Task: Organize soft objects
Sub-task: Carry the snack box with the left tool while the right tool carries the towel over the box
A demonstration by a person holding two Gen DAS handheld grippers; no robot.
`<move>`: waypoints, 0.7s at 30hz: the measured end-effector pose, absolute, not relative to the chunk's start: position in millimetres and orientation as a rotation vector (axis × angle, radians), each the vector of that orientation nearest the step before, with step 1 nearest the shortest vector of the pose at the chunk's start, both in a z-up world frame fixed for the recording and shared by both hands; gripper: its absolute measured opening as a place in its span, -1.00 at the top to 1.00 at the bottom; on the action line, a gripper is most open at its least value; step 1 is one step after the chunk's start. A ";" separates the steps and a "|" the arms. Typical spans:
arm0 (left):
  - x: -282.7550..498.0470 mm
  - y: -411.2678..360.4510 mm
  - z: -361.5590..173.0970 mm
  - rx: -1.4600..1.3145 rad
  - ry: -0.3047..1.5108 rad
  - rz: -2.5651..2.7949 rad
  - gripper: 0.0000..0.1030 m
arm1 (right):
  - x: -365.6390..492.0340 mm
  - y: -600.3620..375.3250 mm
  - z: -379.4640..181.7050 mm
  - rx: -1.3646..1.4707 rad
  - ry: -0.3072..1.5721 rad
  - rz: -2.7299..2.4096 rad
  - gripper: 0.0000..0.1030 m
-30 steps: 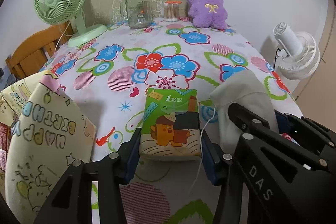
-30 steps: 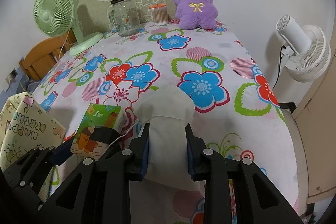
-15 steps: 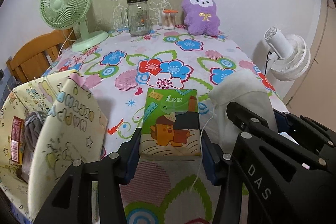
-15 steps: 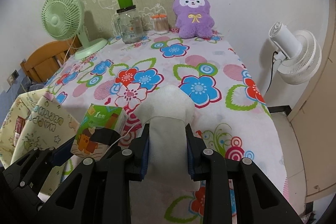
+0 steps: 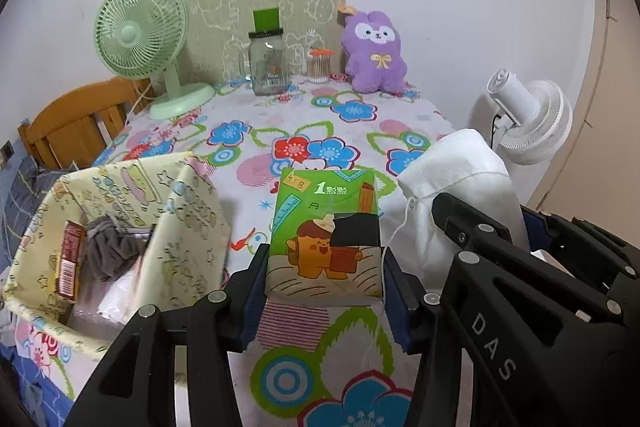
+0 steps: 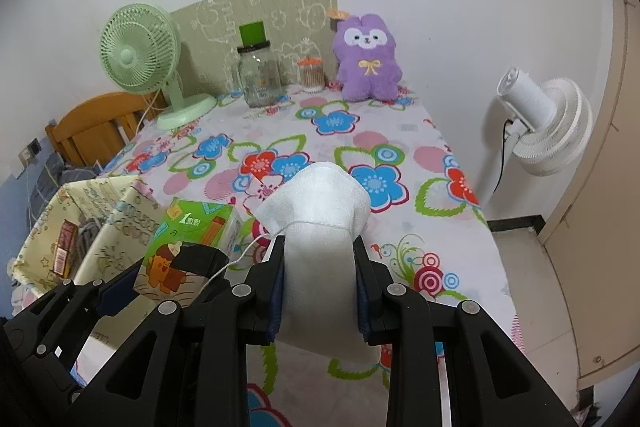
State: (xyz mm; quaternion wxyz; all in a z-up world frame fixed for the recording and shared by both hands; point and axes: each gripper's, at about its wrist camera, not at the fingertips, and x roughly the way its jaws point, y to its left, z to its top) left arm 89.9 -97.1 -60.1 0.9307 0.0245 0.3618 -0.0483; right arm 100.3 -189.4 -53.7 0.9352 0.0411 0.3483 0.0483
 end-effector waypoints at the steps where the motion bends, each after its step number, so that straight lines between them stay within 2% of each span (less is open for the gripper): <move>1: 86.2 -96.5 -57.1 0.052 0.734 -0.101 -0.03 | 97.4 -189.1 -51.2 0.082 0.707 0.098 0.38; 21: 41.2 -83.3 -5.9 0.071 0.627 -0.139 -0.03 | 43.2 -177.7 3.9 0.067 0.602 0.084 0.39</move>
